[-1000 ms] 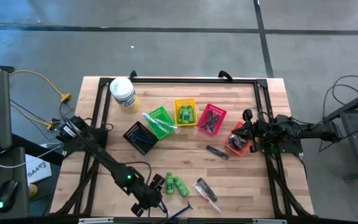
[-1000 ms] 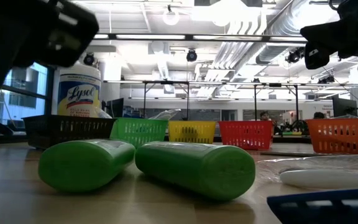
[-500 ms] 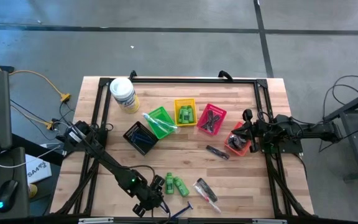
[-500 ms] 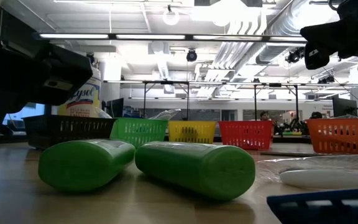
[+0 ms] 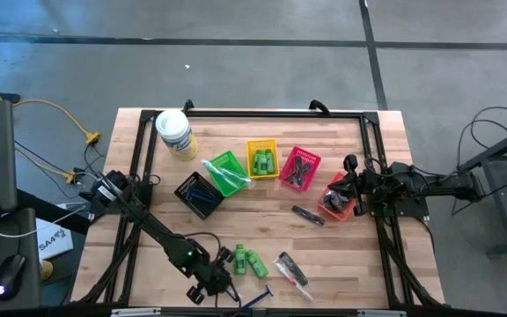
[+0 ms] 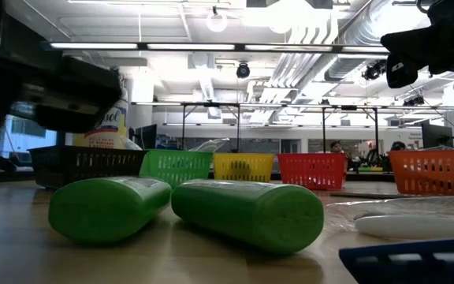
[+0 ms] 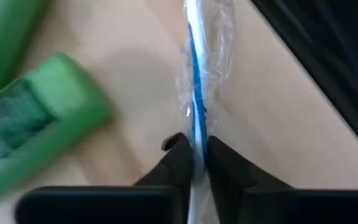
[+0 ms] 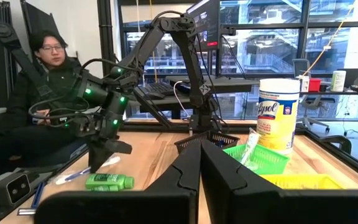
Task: Pick & Place Travel size toiletries
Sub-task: Put the blue toothbrush into the green bin
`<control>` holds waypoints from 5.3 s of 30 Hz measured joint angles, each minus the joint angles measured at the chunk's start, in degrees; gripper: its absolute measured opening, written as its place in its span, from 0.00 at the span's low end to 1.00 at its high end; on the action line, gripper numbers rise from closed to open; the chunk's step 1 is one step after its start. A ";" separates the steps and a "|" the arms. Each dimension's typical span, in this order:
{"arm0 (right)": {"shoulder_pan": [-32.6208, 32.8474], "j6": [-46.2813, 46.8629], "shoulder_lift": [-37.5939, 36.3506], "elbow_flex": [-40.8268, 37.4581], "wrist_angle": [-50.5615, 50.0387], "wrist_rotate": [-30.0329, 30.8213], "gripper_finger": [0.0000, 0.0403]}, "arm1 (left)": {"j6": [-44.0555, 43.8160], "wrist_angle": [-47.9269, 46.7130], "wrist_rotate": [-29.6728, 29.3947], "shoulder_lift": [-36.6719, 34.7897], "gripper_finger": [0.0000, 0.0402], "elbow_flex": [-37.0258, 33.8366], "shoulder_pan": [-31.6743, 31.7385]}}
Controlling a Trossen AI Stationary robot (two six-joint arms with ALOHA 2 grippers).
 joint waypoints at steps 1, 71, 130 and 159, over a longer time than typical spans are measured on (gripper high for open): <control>0.00 0.00 0.00 -0.01 -0.01 0.00 0.01 | 0.03 -0.30 0.70 -0.06 0.05 -0.03 -0.10; 0.00 0.16 0.76 -0.02 -0.83 -0.66 0.01 | 14.97 25.05 -43.81 -94.80 0.04 -58.01 0.31; 0.00 0.42 0.76 -0.02 -2.30 -1.09 0.01 | -4.27 72.15 -6.08 -41.31 0.05 -53.41 52.05; 0.00 0.39 0.79 -0.02 -2.40 -1.12 0.01 | -10.38 81.40 -23.46 -12.22 0.07 -42.56 48.56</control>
